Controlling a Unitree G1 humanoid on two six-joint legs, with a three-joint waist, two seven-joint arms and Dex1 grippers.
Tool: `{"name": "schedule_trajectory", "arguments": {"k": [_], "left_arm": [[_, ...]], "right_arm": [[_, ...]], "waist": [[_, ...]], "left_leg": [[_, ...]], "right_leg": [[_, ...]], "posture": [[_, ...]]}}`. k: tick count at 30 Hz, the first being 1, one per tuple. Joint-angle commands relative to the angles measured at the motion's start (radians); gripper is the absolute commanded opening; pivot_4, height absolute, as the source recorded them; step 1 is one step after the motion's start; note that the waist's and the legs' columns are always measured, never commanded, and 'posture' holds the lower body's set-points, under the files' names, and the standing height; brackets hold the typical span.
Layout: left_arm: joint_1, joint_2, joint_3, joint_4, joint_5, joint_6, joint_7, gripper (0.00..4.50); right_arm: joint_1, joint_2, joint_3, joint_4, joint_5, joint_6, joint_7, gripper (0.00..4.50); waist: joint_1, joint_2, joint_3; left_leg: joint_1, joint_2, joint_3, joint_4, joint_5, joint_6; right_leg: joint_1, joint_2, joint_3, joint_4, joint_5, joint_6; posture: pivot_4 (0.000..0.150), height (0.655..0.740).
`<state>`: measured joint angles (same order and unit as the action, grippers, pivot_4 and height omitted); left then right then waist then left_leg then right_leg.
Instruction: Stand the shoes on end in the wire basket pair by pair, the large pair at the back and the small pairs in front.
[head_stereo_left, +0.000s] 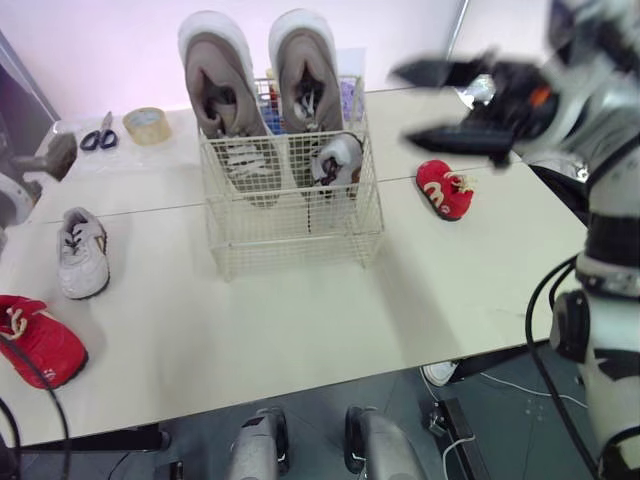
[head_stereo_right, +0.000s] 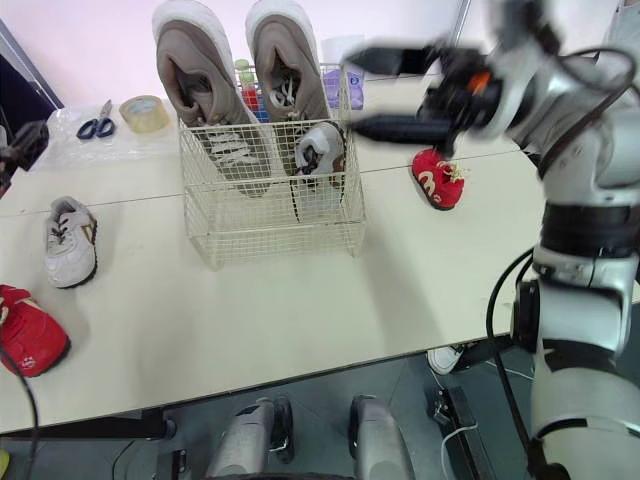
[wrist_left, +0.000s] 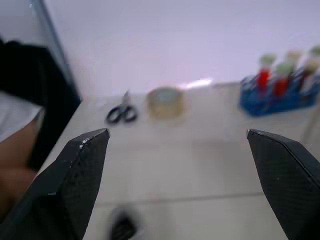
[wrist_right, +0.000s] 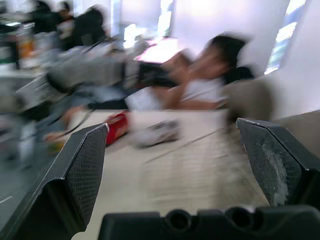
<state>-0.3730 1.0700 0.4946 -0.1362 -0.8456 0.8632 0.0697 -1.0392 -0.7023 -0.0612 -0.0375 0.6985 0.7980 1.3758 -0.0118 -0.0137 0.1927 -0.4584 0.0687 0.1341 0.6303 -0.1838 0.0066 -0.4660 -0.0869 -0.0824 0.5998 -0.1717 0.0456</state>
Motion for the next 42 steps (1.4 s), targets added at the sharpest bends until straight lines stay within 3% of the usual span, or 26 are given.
{"name": "schedule_trajectory", "arguments": {"k": [1,6,12,23,26,33,38,42], "left_arm": [[-0.060,0.049,-0.126,0.236,0.161,0.028,-0.078,4.48],[-0.238,0.013,-0.255,0.528,0.324,-0.051,-0.195,4.48],[-0.384,-0.014,-0.353,0.740,0.475,-0.056,-0.282,4.48],[-0.409,-0.078,-0.293,0.893,0.529,0.099,-0.323,4.48],[-0.410,-0.105,-0.295,0.953,0.548,0.068,-0.340,3.59],[-0.433,-0.132,-0.270,0.992,0.580,0.045,-0.335,0.06],[-0.403,-0.131,-0.206,0.900,0.573,0.016,-0.317,0.06],[-0.346,-0.159,-0.062,0.659,0.541,-0.076,-0.244,0.06]], "right_arm": [[0.120,-0.066,0.111,-0.205,-0.083,-0.073,0.002,4.50],[0.194,-0.069,0.144,-0.261,-0.113,-0.122,-0.035,4.50],[0.201,-0.080,0.127,-0.296,-0.073,-0.071,-0.079,4.50],[0.225,-0.090,0.104,-0.319,-0.048,-0.042,-0.144,4.50],[0.223,-0.077,0.110,-0.308,-0.052,-0.052,-0.157,4.50],[0.217,-0.068,0.124,-0.279,-0.072,-0.077,-0.161,4.50],[0.213,-0.080,0.125,-0.265,-0.078,-0.083,-0.152,4.50],[0.192,-0.088,0.110,-0.228,-0.086,-0.088,-0.147,4.50]], "waist": [[0.006,0.000,0.000],[0.021,-0.003,-0.001],[0.023,-0.005,-0.001],[0.023,-0.005,-0.002],[0.023,-0.005,-0.002],[0.017,-0.005,-0.002],[0.016,-0.005,-0.002],[0.017,-0.007,-0.002]], "left_leg": [[-0.002,0.000,0.000,0.000,0.000,0.000],[-0.010,-0.001,0.005,0.001,0.000,0.000],[-0.010,-0.001,0.007,0.000,0.000,0.000],[-0.009,0.000,0.004,0.003,0.000,0.000],[-0.007,0.000,0.005,0.002,0.000,0.000],[-0.003,0.000,0.005,0.003,0.000,0.001],[-0.003,0.000,0.005,0.004,0.000,0.001],[-0.004,0.000,0.004,0.005,0.000,0.001]], "right_leg": [[-0.001,-0.002,-0.003,-0.001,0.000,0.000],[-0.011,-0.009,-0.011,-0.004,0.007,-0.001],[-0.012,-0.009,-0.014,-0.004,0.007,-0.001],[-0.010,-0.010,-0.014,-0.003,0.007,-0.001],[-0.008,-0.010,-0.014,-0.002,0.007,-0.001],[-0.006,-0.010,-0.014,0.001,0.007,-0.001],[-0.006,-0.010,-0.014,0.002,0.007,-0.001],[-0.006,-0.010,-0.014,0.002,0.007,-0.001]], "posture": [[0.150,0.7400],[0.150,0.7400],[0.150,0.7400],[0.150,0.7400],[0.150,0.7400],[0.150,0.7400],[0.150,0.7400],[0.150,0.7400]]}}
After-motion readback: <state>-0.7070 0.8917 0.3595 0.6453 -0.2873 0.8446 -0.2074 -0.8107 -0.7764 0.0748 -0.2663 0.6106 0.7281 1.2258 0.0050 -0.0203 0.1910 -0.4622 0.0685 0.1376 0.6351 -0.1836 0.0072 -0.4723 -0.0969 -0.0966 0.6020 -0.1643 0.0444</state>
